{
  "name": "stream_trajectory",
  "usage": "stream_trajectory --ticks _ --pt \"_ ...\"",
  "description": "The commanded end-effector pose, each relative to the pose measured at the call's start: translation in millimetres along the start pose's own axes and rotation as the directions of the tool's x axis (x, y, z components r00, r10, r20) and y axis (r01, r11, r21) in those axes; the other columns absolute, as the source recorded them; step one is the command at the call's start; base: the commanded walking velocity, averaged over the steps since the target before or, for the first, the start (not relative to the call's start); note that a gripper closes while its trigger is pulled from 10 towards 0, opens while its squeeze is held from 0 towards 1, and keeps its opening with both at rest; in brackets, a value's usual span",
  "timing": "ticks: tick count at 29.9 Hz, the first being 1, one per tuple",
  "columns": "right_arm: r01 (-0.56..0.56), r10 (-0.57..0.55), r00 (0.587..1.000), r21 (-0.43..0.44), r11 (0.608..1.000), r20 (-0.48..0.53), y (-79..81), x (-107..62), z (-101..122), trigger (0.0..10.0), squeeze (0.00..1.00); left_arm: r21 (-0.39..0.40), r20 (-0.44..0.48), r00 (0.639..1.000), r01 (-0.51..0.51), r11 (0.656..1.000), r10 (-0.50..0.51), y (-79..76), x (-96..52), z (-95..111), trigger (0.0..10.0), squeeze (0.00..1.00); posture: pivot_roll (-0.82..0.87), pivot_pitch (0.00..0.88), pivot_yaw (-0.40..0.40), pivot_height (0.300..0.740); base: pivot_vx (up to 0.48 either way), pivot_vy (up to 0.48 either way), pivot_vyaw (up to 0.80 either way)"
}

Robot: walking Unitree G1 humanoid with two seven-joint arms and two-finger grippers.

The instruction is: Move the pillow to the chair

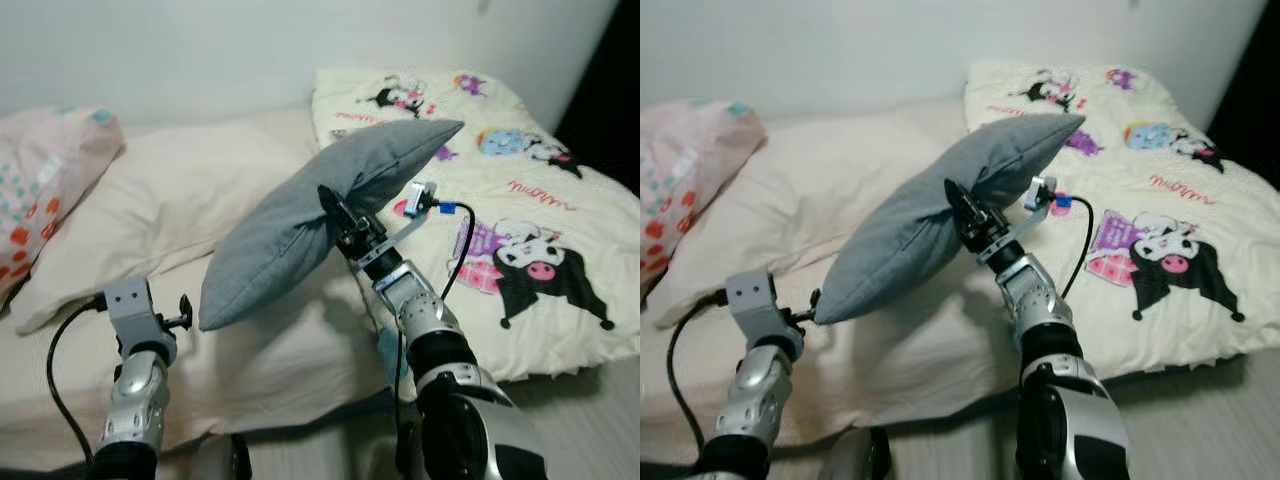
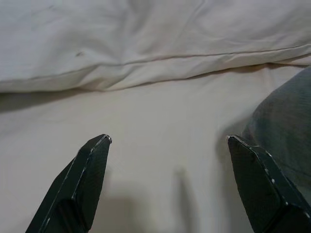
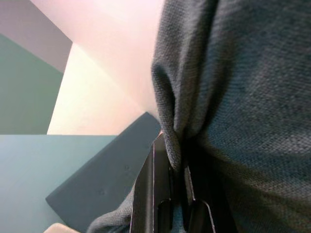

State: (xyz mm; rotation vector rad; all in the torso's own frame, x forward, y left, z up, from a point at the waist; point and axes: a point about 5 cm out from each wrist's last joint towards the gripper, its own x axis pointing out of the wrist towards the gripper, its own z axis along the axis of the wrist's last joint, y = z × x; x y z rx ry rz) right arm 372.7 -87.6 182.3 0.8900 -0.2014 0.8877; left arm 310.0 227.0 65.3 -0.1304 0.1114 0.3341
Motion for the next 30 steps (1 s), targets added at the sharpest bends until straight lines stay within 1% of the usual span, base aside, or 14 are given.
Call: stream_trajectory --ticks 1,4,7,8,10,13,15,17,21,25,30 --pt "-0.069 0.069 0.998 0.003 0.998 0.002 9.7 6.0 -3 0.0 0.0 0.024 -0.039 0.999 -0.032 0.999 0.033 10.7 -2.6 -12 10.0 0.0 0.08 0.0 0.057 0.581 0.0 0.0 0.0" --pt "-0.069 0.069 0.998 0.006 0.998 -0.001 10.4 6.0 -5 0.0 0.0 0.026 -0.046 0.998 -0.04 0.999 0.041 13.1 -2.9 -14 10.0 0.0 0.08 0.0 0.054 0.586 0.0 0.0 0.0" --pt "-0.067 0.067 0.998 0.01 0.998 -0.003 11.3 5.9 -5 0.0 0.0 0.029 -0.06 0.996 -0.063 0.998 0.065 20.1 -4.4 -19 10.0 0.0 0.08 0.0 0.052 0.601 0.0 0.0 0.0" --pt "-0.067 0.067 0.998 0.01 0.998 -0.003 11.3 5.9 -5 0.0 0.0 0.029 -0.06 0.996 -0.063 0.998 0.065 20.1 -4.4 -19 10.0 0.0 0.08 0.0 0.052 0.601 0.0 0.0 0.0" --pt "-0.06 0.06 0.998 0.013 0.998 0.002 10.0 5.3 -4 0.0 0.0 0.022 -0.083 0.992 -0.093 0.995 0.094 27.6 -6.1 -24 10.0 0.0 0.09 0.0 0.05 0.611 0.0 0.0 0.0" --pt "-0.056 0.056 0.998 0.011 0.998 0.002 9.3 5.1 -4 0.0 0.0 0.021 -0.094 0.989 -0.108 0.994 0.11 31.7 -6.9 -27 10.0 0.0 0.09 0.0 0.05 0.616 0.0 0.0 0.0" --pt "-0.047 0.047 0.999 0.008 0.999 0.003 8.1 4.5 -3 0.0 0.0 0.022 -0.119 0.983 -0.141 0.99 0.143 40.7 -8.2 -31 10.0 0.0 0.09 0.0 0.048 0.625 0.0 0.0 0.0" --pt "-0.039 0.039 0.999 0.005 0.999 0.004 7.3 3.4 -2 0.0 0.0 0.028 -0.135 0.977 -0.163 0.986 0.166 46.8 -8.7 -34 10.0 0.0 0.09 0.0 0.047 0.635 -0.424 0.0 0.0" --pt "-0.032 0.032 0.999 0.002 0.999 0.004 6.9 0.8 -1 0.0 0.0 0.026 -0.137 0.974 -0.178 0.984 0.18 50.9 -9.4 -35 10.0 0.0 0.08 0.0 0.046 0.65 -0.48 0.0 0.0" --pt "-0.023 0.023 1.0 -0.001 1.0 0.003 5.5 -2.0 0 0.0 0.0 0.02 -0.147 0.971 -0.187 0.982 0.188 53.0 -11.0 -38 10.0 0.0 0.08 0.0 0.043 0.659 -0.48 0.0 0.0" --pt "0.016 -0.016 1.0 -0.016 1.0 -0.013 -0.4 -7.8 -1 0.0 0.0 0.026 -0.159 0.97 -0.18 0.983 0.182 52.6 -14.8 -45 10.0 0.0 0.08 0.0 0.036 0.679 -0.433 0.0 0.0"
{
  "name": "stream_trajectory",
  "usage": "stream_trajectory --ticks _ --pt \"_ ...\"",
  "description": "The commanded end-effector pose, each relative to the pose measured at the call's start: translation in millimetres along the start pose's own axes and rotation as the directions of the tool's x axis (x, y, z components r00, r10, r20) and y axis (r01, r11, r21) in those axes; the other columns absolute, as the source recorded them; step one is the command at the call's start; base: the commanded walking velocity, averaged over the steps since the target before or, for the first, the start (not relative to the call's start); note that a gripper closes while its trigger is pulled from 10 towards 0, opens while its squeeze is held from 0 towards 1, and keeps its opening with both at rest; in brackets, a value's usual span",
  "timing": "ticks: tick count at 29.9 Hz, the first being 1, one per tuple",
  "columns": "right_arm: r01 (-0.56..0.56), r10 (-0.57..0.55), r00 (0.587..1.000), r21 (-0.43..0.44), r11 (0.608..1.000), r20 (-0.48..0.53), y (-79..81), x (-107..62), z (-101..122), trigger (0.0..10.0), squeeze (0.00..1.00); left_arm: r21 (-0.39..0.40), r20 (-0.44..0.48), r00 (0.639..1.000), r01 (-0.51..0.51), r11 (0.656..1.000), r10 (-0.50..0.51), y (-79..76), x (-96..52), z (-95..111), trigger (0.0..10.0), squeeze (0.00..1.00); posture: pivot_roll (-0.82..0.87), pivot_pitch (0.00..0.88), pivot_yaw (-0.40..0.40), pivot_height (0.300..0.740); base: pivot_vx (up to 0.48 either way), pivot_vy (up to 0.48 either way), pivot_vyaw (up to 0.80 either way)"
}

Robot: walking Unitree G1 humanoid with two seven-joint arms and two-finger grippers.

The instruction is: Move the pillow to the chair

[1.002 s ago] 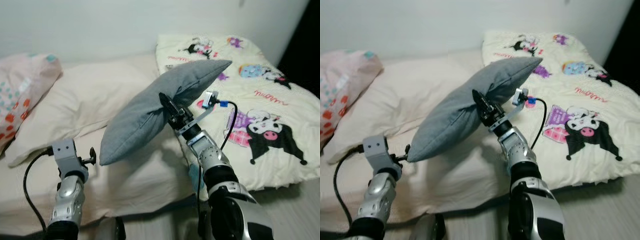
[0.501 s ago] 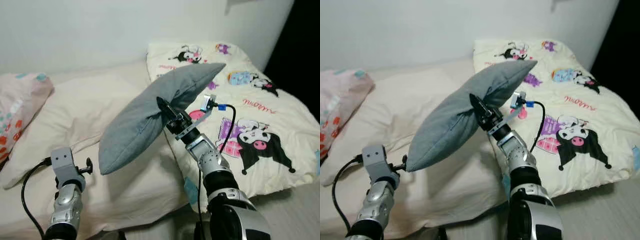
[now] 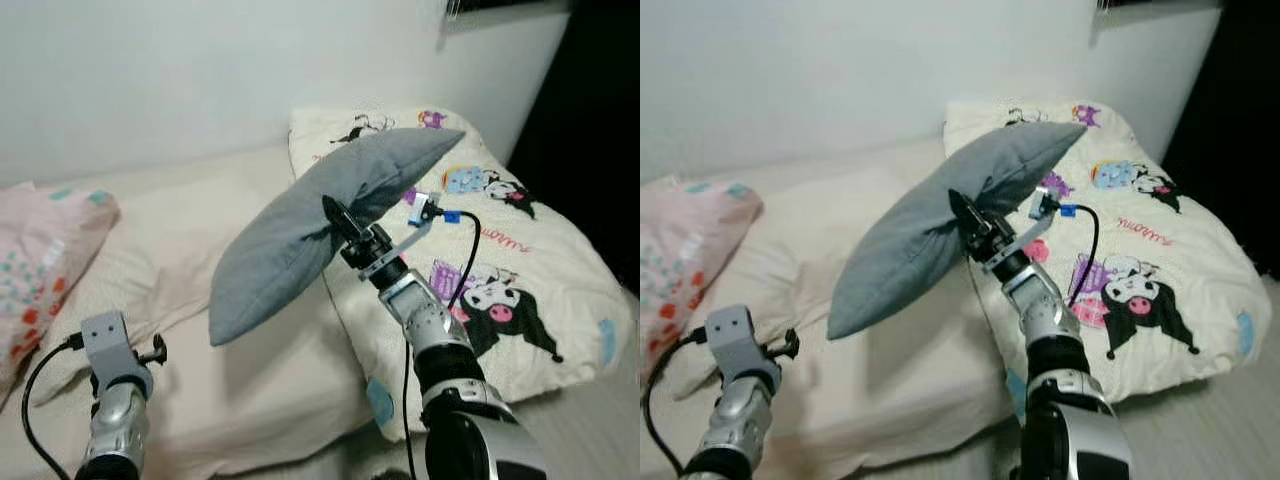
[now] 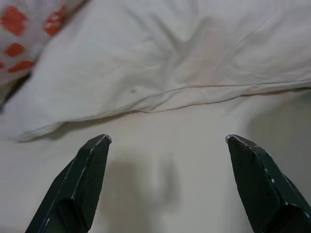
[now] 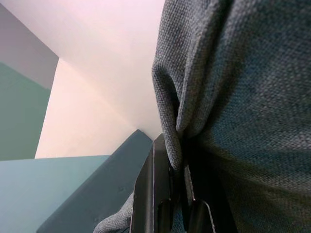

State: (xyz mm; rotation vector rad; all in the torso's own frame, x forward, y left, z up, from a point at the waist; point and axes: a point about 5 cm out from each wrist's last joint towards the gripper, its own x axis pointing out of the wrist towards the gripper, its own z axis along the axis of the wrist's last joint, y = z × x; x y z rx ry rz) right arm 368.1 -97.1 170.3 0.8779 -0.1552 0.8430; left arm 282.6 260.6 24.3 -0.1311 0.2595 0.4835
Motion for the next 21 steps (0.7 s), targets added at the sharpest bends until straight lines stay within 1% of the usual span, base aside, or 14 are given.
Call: stream_trajectory --ticks 1,2,7,8,9,11,12,14,15,17,18,19,20,21 --pt "-0.026 0.026 1.0 -0.019 0.999 0.004 4.0 4.3 0 0.0 0.0 0.001 -0.031 0.999 -0.023 1.0 0.023 7.9 -3.8 -10 10.0 0.0 0.08 0.0 0.033 0.684 0.0 0.0 0.0" --pt "-0.026 0.026 1.0 -0.019 0.999 0.004 4.0 4.3 0 0.0 0.0 0.001 -0.031 0.999 -0.023 1.0 0.023 7.9 -3.8 -10 10.0 0.0 0.08 0.0 0.033 0.684 0.0 0.0 0.0" --pt "0.076 -0.079 0.994 -0.052 0.996 -0.068 -11.8 -10.8 -13 0.0 0.0 0.029 -0.108 0.994 -0.019 0.999 0.022 12.0 -12.7 -32 10.0 0.0 0.08 0.0 0.028 0.703 0.0 0.0 0.0" --pt "0.076 -0.079 0.994 -0.052 0.996 -0.068 -11.8 -10.8 -13 0.0 0.0 0.029 -0.108 0.994 -0.019 0.999 0.022 12.0 -12.7 -32 10.0 0.0 0.08 0.0 0.028 0.703 0.0 0.0 0.0" --pt "0.121 -0.133 0.983 -0.102 0.987 -0.125 -18.1 -18.0 -21 0.0 0.0 0.047 -0.145 0.989 -0.023 0.999 0.03 15.1 -15.9 -39 10.0 0.0 0.09 0.0 0.028 0.708 0.0 0.0 0.0" --pt "0.229 -0.301 0.913 -0.263 0.937 -0.276 -36.0 -43.4 -42 0.0 0.0 0.089 -0.225 0.973 -0.038 0.995 0.057 24.5 -24.1 -56 10.0 0.0 0.09 0.0 0.026 0.718 0.0 0.0 0.0" --pt "0.229 -0.301 0.913 -0.263 0.937 -0.276 -36.0 -43.4 -42 0.0 0.0 0.089 -0.225 0.973 -0.038 0.995 0.057 24.5 -24.1 -56 10.0 0.0 0.09 0.0 0.026 0.718 0.0 0.0 0.0" --pt "0.316 -0.436 0.83 -0.35 0.882 -0.349 -50.4 -70.7 -55 0.0 0.0 0.117 -0.28 0.956 -0.056 0.992 0.087 33.6 -31.5 -68 10.0 0.0 0.09 0.0 0.024 0.728 0.0 0.0 0.0" --pt "0.316 -0.436 0.83 -0.35 0.882 -0.349 -50.4 -70.7 -55 0.0 0.0 0.117 -0.28 0.956 -0.056 0.992 0.087 33.6 -31.5 -68 10.0 0.0 0.09 0.0 0.024 0.728 0.0 0.0 0.0" --pt "0.41 -0.546 0.747 -0.383 0.828 -0.38 -62.0 -100.5 -63 0.0 0.0 0.148 -0.333 0.936 -0.064 0.987 0.111 42.4 -40.1 -80 10.0 0.0 0.1 0.0 0.021 0.738 0.0 0.0 0.0" --pt "0.41 -0.546 0.747 -0.383 0.828 -0.38 -62.0 -100.5 -63 0.0 0.0 0.148 -0.333 0.936 -0.064 0.987 0.111 42.4 -40.1 -80 10.0 0.0 0.1 0.0 0.021 0.738 0.0 0.0 0.0" --pt "0.458 -0.6 0.697 -0.401 0.794 -0.392 -67.2 -118.9 -68 2.2 0.0 0.165 -0.367 0.922 -0.063 0.984 0.121 47.3 -46.2 -88 10.0 0.0 0.1 0.0 0.021 0.738 0.0 0.0 0.0" --pt "0.458 -0.6 0.697 -0.401 0.794 -0.392 -67.2 -118.9 -68 2.2 0.0 0.165 -0.367 0.922 -0.063 0.984 0.121 47.3 -46.2 -88 10.0 0.0 0.1 0.0 0.021 0.738 0.0 0.0 0.0" --pt "0.503 -0.65 0.646 -0.416 0.757 -0.401 -71.3 -134.9 -72 7.5 0.0 0.183 -0.395 0.91 -0.059 0.981 0.128 50.8 -51.7 -95 10.0 0.0 0.1 0.0 0.022 0.738 0.0 0.0 0.0"
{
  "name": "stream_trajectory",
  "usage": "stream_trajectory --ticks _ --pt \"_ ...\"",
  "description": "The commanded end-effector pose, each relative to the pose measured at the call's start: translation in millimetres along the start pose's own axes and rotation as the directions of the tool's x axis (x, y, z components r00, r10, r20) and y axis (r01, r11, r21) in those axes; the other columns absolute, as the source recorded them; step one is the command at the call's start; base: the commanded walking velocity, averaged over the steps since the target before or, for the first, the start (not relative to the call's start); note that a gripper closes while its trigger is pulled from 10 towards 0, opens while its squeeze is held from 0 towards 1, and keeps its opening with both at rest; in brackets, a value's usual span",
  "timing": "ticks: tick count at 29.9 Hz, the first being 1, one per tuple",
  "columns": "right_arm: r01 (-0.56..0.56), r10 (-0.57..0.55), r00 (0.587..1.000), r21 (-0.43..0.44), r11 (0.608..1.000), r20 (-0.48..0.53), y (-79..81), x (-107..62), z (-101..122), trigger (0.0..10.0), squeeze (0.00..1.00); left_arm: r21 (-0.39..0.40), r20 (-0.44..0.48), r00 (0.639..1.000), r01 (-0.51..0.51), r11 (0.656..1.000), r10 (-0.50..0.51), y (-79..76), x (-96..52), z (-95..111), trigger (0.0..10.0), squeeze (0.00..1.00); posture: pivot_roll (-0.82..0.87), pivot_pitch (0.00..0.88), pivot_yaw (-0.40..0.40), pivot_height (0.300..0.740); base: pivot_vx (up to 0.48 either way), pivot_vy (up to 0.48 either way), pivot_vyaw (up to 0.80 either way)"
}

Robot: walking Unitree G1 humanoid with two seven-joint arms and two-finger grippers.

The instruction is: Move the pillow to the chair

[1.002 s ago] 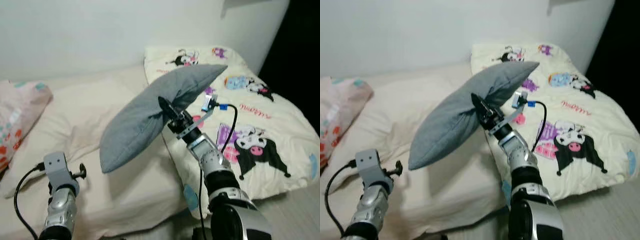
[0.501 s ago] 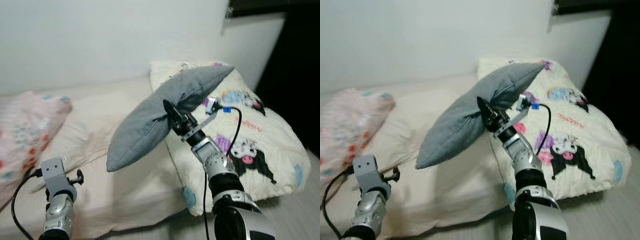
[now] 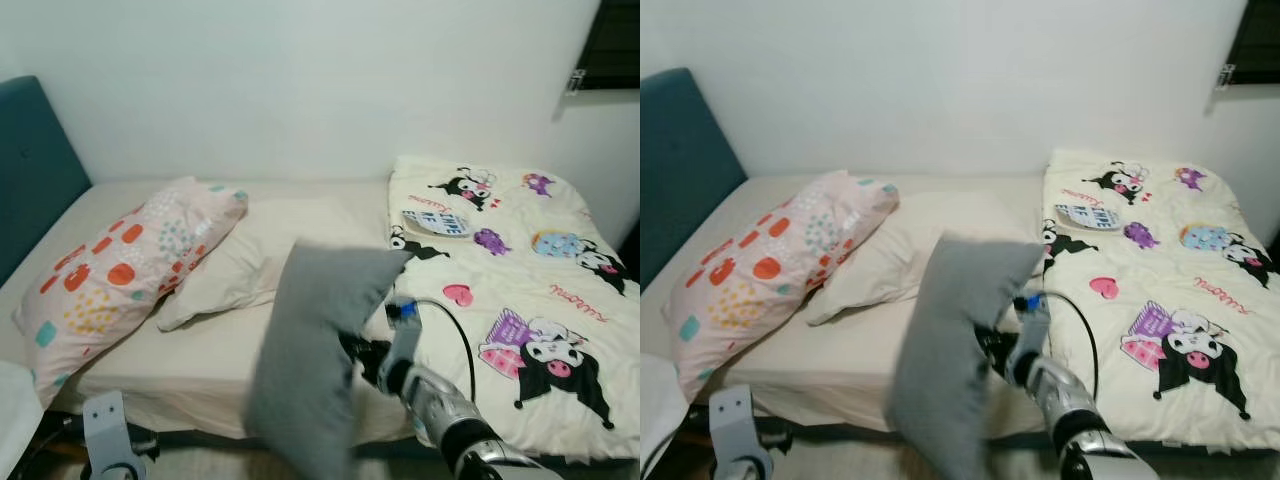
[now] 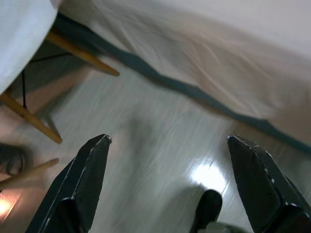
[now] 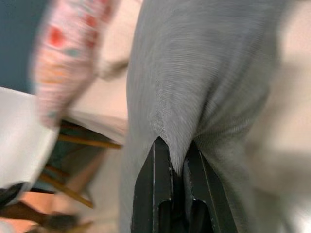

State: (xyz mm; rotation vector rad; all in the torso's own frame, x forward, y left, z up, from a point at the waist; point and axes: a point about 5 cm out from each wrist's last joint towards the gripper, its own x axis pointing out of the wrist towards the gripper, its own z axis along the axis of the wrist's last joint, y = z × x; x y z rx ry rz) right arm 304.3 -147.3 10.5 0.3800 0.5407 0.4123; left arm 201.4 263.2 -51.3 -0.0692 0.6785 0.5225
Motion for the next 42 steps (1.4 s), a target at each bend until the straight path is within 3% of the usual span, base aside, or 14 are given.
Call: stream_trajectory --ticks 1,4,7,14,21,28,29,30,32,37,42 --pt "0.058 -0.058 0.998 0.0 0.998 0.028 -7.9 -4.3 1 10.0 0.0 0.035 -0.064 0.998 -0.009 0.999 0.011 6.4 -4.2 -17 10.0 0.0 0.09 0.0 0.021 0.738 0.0 0.0 0.0" --pt "0.111 -0.111 0.994 0.02 0.994 -0.004 -16.9 -11.4 -11 10.0 0.0 0.055 -0.105 0.994 -0.004 0.998 0.01 8.1 -7.6 -27 10.0 0.0 0.1 0.0 0.02 0.738 0.0 0.0 0.53" --pt "0.159 -0.157 0.987 0.071 0.985 -0.038 -26.7 -23.1 -33 10.0 0.0 0.094 -0.22 0.975 0.016 0.995 0.005 11.6 -19.4 -58 10.0 0.0 0.1 0.0 0.02 0.738 0.0 0.0 0.8" --pt "0.073 -0.076 0.996 0.067 0.995 0.039 -14.3 -12.7 -19 10.0 0.0 0.169 -0.291 0.957 0.06 0.984 -0.008 11.9 -27.8 -76 10.0 0.0 0.08 0.0 0.03 0.738 0.0 0.0 0.79" --pt "-0.09 0.11 0.977 -0.112 0.99 0.181 21.6 12.1 38 10.0 0.0 0.214 -0.309 0.951 0.095 0.972 -0.025 10.5 -31.1 -82 10.0 0.0 0.08 0.0 0.033 0.738 0.0 0.0 0.79" --pt "-0.144 0.175 0.96 -0.148 0.978 0.217 34.3 17.3 51 10.0 0.0 0.23 -0.321 0.947 0.103 0.968 -0.025 12.1 -32.5 -85 10.0 0.0 0.08 0.0 0.035 0.738 0.0 0.0 0.79" --pt "-0.185 0.226 0.941 -0.177 0.967 0.251 45.7 21.3 63 10.0 0.0 0.261 -0.331 0.943 0.116 0.958 -0.024 12.9 -33.4 -87 10.0 0.0 0.08 0.0 0.039 0.738 0.0 0.0 0.79" --pt "-0.185 0.226 0.941 -0.177 0.967 0.251 45.7 21.3 63 10.0 0.0 0.261 -0.331 0.943 0.116 0.958 -0.024 12.9 -33.4 -87 10.0 0.0 0.08 0.0 0.039 0.738 0.0 0.0 0.79" --pt "-0.269 0.342 0.885 -0.254 0.929 0.316 71.3 26.9 88 10.0 0.0 0.286 -0.334 0.942 0.135 0.949 -0.033 11.3 -33.6 -87 10.0 0.0 0.08 0.0 0.042 0.738 0.0 0.0 0.78" --pt "-0.329 0.428 0.84 -0.315 0.89 0.333 90.8 29.6 98 10.0 0.0 0.292 -0.321 0.945 0.157 0.943 -0.058 4.8 -32.0 -83 10.0 0.0 0.08 0.0 0.044 0.738 0.0 0.0 0.78" --pt "-0.359 0.46 0.828 -0.327 0.875 0.322 98.3 31.1 94 10.0 0.0 0.297 -0.301 0.951 0.171 0.94 -0.078 -1.4 -29.2 -78 10.0 0.0 0.07 0.0 0.045 0.738 0.0 0.0 0.77"
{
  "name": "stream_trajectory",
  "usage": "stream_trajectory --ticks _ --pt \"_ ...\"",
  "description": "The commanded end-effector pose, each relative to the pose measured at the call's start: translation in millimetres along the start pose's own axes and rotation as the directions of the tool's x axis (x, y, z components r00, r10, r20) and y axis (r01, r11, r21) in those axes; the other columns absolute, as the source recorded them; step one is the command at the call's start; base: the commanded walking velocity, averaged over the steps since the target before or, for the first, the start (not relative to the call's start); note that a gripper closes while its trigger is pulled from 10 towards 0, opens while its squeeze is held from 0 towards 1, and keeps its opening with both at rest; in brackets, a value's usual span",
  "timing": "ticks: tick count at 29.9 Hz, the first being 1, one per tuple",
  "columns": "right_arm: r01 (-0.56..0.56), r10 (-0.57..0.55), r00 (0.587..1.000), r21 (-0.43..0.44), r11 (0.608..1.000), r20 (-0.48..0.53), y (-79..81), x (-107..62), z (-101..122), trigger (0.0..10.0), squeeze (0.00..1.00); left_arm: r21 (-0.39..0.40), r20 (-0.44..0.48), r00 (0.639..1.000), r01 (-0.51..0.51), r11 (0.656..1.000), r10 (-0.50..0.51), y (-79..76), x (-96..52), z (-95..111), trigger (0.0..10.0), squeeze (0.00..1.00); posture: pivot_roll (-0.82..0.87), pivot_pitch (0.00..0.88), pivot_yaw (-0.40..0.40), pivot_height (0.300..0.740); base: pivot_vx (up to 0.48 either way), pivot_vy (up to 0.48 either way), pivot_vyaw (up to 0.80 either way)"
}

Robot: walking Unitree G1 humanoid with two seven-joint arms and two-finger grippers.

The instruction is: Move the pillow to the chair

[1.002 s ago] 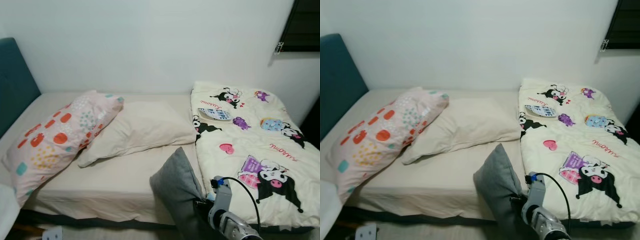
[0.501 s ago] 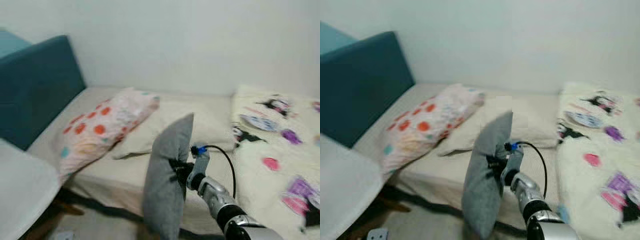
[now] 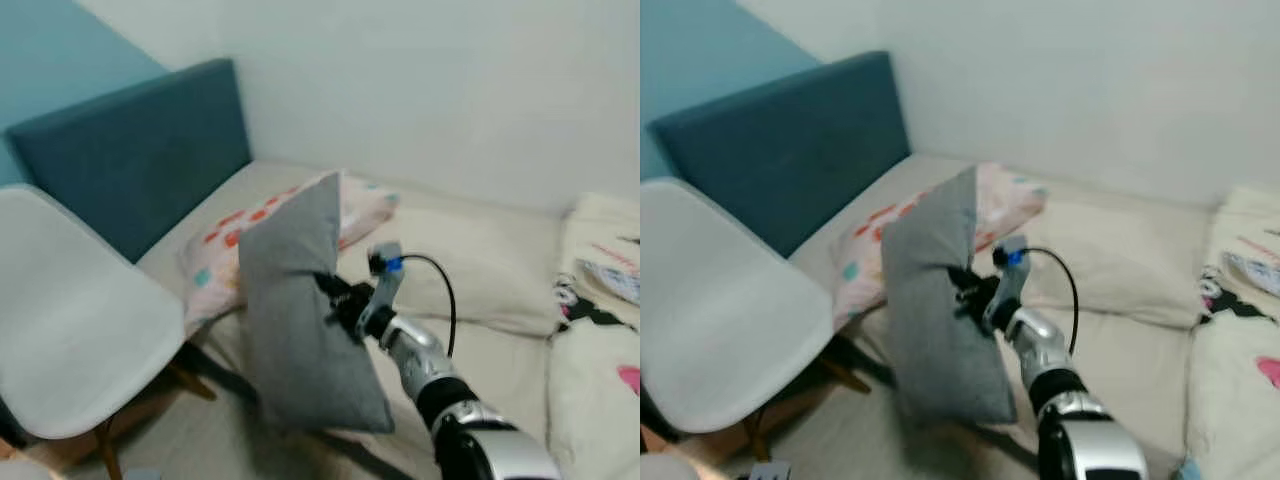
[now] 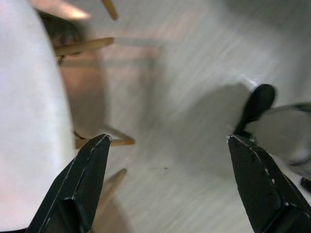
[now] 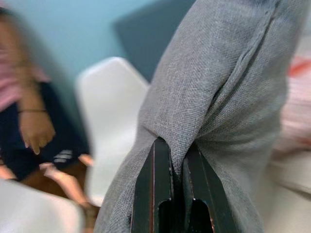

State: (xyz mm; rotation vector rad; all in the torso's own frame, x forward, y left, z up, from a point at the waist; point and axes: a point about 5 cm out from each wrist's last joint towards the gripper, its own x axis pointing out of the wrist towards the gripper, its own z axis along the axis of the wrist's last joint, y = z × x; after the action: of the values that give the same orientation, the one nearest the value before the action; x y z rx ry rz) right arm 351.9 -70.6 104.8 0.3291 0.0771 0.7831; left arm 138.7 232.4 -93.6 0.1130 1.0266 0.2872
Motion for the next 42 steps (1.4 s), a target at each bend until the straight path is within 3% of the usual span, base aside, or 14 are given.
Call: stream_trajectory --ticks 1,8,11,26,42 --pt "-0.04 0.042 0.998 -0.032 0.999 0.057 4.7 2.2 8 10.0 0.0 0.014 0.024 1.0 0.017 1.0 -0.018 -3.7 0.6 6 10.0 0.0 0.07 0.0 0.044 0.738 0.0 0.0 0.77" --pt "-0.072 0.072 0.997 -0.009 0.997 0.042 12.3 2.1 -3 10.0 0.0 0.093 0.107 0.992 0.054 0.994 -0.064 -14.1 2.4 28 10.0 0.0 0.07 0.0 0.049 0.738 0.0 0.0 0.77" --pt "-0.089 0.089 0.995 0.0 0.996 0.048 14.9 2.5 -4 10.0 0.0 0.039 0.157 0.985 0.067 0.997 -0.073 -16.2 3.4 44 10.0 0.0 0.07 0.0 0.049 0.738 0.0 0.0 0.77" --pt "-0.133 0.134 0.99 -0.015 0.991 0.046 18.3 4.6 -1 10.0 0.0 0.008 0.273 0.958 0.093 0.996 -0.092 -18.8 3.7 80 10.0 0.0 0.07 0.0 0.048 0.738 0.0 0.0 0.77" --pt "-0.1 0.101 0.994 -0.03 0.995 0.038 15.4 3.6 -2 10.0 0.0 0.009 0.318 0.941 0.121 0.993 -0.117 -27.2 1.9 91 10.0 0.0 0.06 0.0 0.052 0.738 0.067 0.0 0.27"
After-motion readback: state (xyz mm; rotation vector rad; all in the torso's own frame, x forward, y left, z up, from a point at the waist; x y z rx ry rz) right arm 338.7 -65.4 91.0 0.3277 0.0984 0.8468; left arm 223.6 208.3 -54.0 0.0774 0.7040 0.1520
